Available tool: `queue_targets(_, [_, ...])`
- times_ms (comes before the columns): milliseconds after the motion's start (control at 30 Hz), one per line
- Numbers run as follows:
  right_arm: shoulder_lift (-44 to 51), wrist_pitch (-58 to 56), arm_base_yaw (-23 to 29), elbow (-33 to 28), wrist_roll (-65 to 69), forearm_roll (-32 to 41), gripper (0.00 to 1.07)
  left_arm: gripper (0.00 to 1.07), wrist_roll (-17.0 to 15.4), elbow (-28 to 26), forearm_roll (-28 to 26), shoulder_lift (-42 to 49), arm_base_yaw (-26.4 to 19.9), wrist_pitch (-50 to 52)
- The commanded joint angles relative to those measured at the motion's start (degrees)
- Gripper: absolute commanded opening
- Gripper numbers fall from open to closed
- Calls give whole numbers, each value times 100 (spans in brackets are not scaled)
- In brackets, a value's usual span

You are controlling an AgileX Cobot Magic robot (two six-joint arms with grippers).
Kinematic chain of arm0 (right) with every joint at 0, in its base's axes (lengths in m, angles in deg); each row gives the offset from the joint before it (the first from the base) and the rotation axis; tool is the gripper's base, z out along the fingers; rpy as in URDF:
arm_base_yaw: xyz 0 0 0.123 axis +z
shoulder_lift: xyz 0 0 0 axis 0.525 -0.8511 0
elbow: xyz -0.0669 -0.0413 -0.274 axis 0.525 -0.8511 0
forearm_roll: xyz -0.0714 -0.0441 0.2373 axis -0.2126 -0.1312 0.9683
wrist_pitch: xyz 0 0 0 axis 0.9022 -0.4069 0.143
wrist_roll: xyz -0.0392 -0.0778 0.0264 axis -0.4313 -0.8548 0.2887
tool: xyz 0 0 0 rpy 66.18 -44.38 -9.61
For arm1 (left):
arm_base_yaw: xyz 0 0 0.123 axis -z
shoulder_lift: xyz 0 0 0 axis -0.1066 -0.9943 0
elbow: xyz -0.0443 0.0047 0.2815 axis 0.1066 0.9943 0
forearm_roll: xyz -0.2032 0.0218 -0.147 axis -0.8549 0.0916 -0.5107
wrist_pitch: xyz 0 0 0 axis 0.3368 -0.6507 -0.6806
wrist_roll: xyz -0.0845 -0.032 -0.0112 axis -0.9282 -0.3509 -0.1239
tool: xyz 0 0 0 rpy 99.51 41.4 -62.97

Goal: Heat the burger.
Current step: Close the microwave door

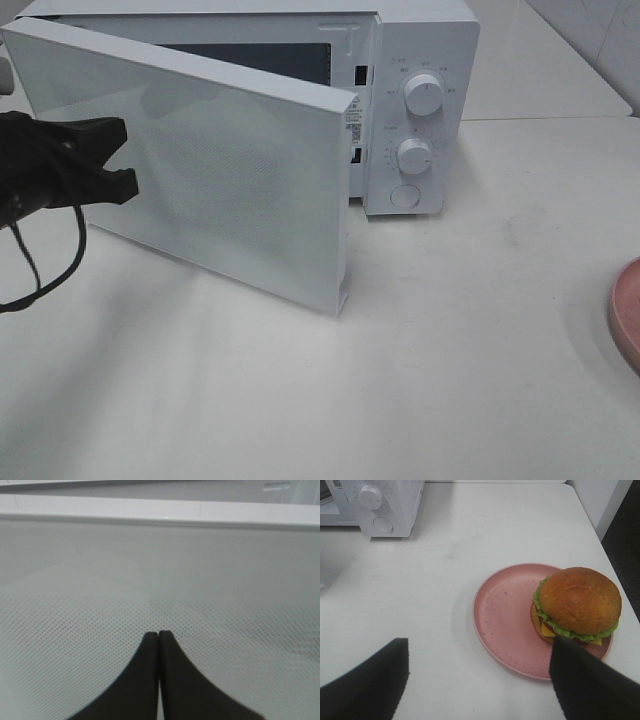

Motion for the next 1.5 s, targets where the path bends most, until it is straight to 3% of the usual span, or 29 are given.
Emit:
queue_targets(33, [149, 17, -46, -17, -11, -23, 76, 0, 138, -195, -447, -103, 258, 69])
queue_targets(67, [149, 17, -46, -17, -11, -23, 76, 0, 223, -344, -802, -212, 464, 63])
queue_targets(300, [149, 17, -46, -17, -11, -23, 76, 0, 739, -997, -1879, -647, 1123, -57])
queue_targets(500, [149, 17, -46, -17, -11, -23, 76, 0, 882, -1593, -2664, -980, 1495, -92])
queue_targets(1000, [149, 17, -46, -17, -6, -23, 76, 0, 1444, -3094, -3449, -1684, 1684, -1083])
queue_targets(1100, [149, 17, -46, -17, -6, -23, 76, 0, 1524, -3180, -3518, -1730, 1684, -1089])
queue_targets(1167, [149, 17, -46, -17, -6, -23, 76, 0, 1856, -3529, -3718, -1862, 1684, -1346])
queue_targets(1500, [149, 17, -46, -17, -6, -23, 76, 0, 1896, -3633, -3592, -1707, 1885, -2217])
